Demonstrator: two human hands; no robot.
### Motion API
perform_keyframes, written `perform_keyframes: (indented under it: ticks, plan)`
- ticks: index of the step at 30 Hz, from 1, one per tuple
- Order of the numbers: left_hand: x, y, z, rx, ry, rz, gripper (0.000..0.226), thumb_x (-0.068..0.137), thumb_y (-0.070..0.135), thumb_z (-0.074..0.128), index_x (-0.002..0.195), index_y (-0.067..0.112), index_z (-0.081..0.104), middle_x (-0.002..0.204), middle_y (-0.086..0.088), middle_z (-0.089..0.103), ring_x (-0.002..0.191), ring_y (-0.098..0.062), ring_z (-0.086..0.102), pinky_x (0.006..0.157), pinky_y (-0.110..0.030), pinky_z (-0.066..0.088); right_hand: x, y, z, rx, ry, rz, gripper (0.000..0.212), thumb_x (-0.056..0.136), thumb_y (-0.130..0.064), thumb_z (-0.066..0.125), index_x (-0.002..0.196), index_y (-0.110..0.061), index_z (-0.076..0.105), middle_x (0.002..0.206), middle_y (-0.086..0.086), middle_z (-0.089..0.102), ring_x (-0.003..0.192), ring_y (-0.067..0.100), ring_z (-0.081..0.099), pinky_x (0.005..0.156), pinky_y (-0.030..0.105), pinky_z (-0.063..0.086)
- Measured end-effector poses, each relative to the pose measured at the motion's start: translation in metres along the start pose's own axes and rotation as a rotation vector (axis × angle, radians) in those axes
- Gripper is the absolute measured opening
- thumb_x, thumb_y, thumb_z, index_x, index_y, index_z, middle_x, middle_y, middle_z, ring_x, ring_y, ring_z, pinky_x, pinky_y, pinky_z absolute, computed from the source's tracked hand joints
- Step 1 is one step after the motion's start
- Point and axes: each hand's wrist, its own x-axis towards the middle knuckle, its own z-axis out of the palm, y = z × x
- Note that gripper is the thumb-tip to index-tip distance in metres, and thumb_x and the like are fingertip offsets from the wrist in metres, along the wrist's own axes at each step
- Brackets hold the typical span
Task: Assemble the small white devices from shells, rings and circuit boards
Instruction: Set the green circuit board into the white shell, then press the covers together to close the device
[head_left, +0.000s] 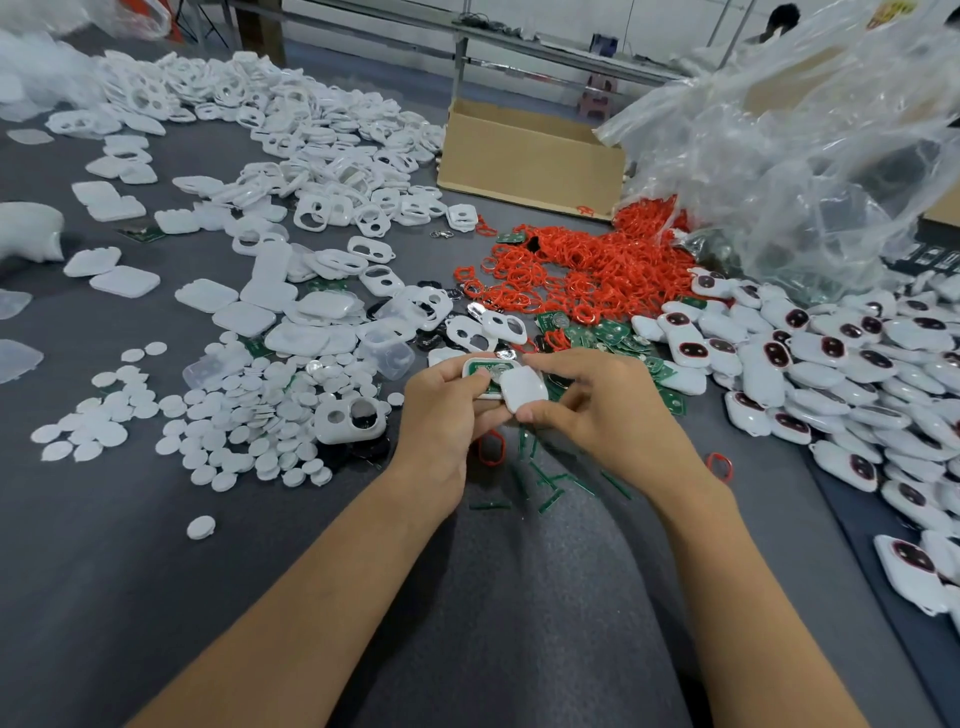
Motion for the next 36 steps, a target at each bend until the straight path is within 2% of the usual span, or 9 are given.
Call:
perform_keyframes:
  ticks: [2,5,9,13,17,23,25,29,36]
  plan:
    - [0.002,0.001,-0.001,-0.037,0.023,-0.017,0.028,0.097,-0.004,0.044,0.091,0.009,0.068,0.075,-0.008,0.072,0.058,-0.011,0.067,0.058,-0.021,0.058,-0.001,-0.001,0.002,-0.033,0.049,-0.119,0.046,0.077,-0.027,0.078,0.118,-0.011,0.067,0.112,0.003,0.067,0.072,0.009,0.062,0.074,0.017,0.049]
    - [0.003,0.002,-0.002,-0.081,0.022,-0.033,0.026,0.097,-0.004,0.044,0.094,0.006,0.068,0.070,-0.005,0.072,0.054,-0.009,0.064,0.062,-0.021,0.059,-0.001,-0.002,0.004,-0.033,0.082,-0.224,0.039,0.080,-0.024,0.075,0.117,-0.010,0.068,0.109,0.006,0.067,0.091,0.018,0.063,0.082,0.033,0.052]
    - [0.001,0.003,-0.002,-0.081,0.014,-0.032,0.025,0.097,-0.003,0.044,0.096,0.004,0.068,0.077,-0.009,0.072,0.061,-0.012,0.067,0.062,-0.022,0.059,0.001,-0.001,0.004,-0.015,0.053,-0.243,0.040,0.079,-0.016,0.076,0.118,-0.012,0.067,0.110,0.005,0.066,0.093,0.016,0.061,0.083,0.030,0.050]
    - [0.001,0.004,-0.001,-0.126,0.010,-0.031,0.026,0.098,-0.005,0.043,0.090,0.004,0.066,0.070,-0.007,0.073,0.060,-0.014,0.070,0.059,-0.022,0.059,0.002,0.001,0.005,-0.020,0.079,-0.241,0.032,0.086,-0.012,0.069,0.118,-0.008,0.066,0.111,0.007,0.063,0.091,0.017,0.059,0.083,0.030,0.050]
    - [-0.001,0.003,0.001,-0.104,-0.033,-0.036,0.024,0.098,-0.007,0.043,0.092,0.002,0.065,0.083,-0.014,0.073,0.071,-0.020,0.073,0.065,-0.026,0.061,0.003,0.001,0.004,0.002,0.198,-0.203,0.031,0.087,-0.009,0.066,0.117,-0.003,0.063,0.106,0.008,0.060,0.083,0.016,0.053,0.078,0.029,0.047]
    - [-0.003,0.004,0.002,-0.059,-0.085,-0.050,0.023,0.097,0.004,0.047,0.093,0.008,0.069,0.086,-0.008,0.075,0.080,-0.018,0.071,0.077,-0.032,0.061,0.003,-0.004,0.015,0.018,0.162,-0.200,0.029,0.086,-0.009,0.067,0.115,-0.004,0.065,0.107,0.007,0.060,0.084,0.007,0.047,0.080,0.019,0.039]
    - [-0.003,0.005,0.002,-0.096,-0.063,-0.067,0.025,0.099,0.011,0.046,0.090,0.008,0.069,0.080,-0.006,0.075,0.075,-0.018,0.069,0.075,-0.032,0.061,0.003,-0.005,0.018,0.000,0.149,-0.186,0.030,0.086,-0.011,0.068,0.115,-0.005,0.064,0.108,0.007,0.060,0.085,0.005,0.045,0.081,0.019,0.039]
    - [-0.003,0.006,0.003,-0.137,-0.022,-0.105,0.032,0.104,0.023,0.040,0.086,0.008,0.061,0.061,0.000,0.071,0.052,-0.010,0.065,0.062,-0.029,0.059,0.001,-0.006,0.020,-0.062,0.100,-0.138,0.032,0.086,-0.018,0.068,0.117,-0.012,0.064,0.111,0.003,0.059,0.096,0.016,0.053,0.086,0.031,0.045]
    - [-0.005,0.002,0.004,0.019,-0.049,-0.029,0.030,0.104,0.011,0.041,0.086,0.005,0.065,0.076,-0.009,0.071,0.060,-0.010,0.068,0.066,-0.027,0.061,0.002,-0.004,0.017,0.021,0.091,-0.070,0.032,0.080,-0.017,0.075,0.111,-0.019,0.070,0.106,0.000,0.063,0.093,0.011,0.056,0.079,0.021,0.041]
